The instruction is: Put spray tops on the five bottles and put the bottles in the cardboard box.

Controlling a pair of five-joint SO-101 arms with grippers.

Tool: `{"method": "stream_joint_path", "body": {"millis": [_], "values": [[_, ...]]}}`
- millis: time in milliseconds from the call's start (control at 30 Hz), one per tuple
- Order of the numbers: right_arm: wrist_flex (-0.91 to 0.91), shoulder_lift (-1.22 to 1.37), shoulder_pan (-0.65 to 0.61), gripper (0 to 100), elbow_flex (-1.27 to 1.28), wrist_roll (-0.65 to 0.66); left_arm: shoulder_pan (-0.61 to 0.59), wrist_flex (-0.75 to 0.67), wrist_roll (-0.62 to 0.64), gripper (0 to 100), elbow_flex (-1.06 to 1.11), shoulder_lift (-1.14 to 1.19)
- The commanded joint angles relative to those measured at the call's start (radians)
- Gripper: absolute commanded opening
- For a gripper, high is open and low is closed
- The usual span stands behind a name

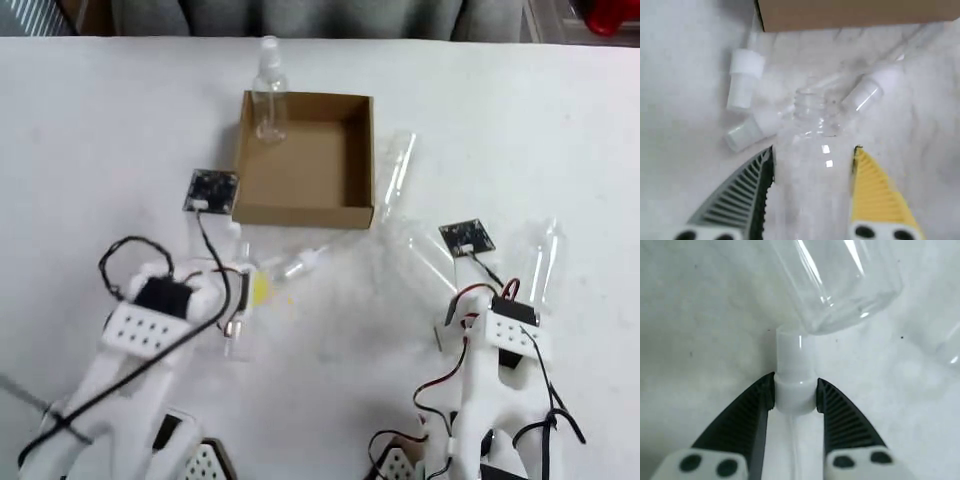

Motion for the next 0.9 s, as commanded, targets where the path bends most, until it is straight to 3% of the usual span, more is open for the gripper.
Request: {"method": "stream_joint_path", "body": {"millis": [0,333,667,867], "values": [[-0.012,-0.013,-0.005,1.5,-0.003,0.005,-0.012,-0.063,-0.003,2,0.005,-0.156],[-0.013,-0.022,-0.005,1.5,0.012,0.005,-0.004,-0.301,-0.008,2,0.097,-0.616],[-0.01,-0.022,-0.005,1.5,0.015,0.005,-0.01,-0.522,-0.011,2,0.399,-1.029],[-0.01,-0.022,-0.005,1.5,0.015,0.005,-0.01,-0.631,-0.011,2,0.497,-1.035]]}}
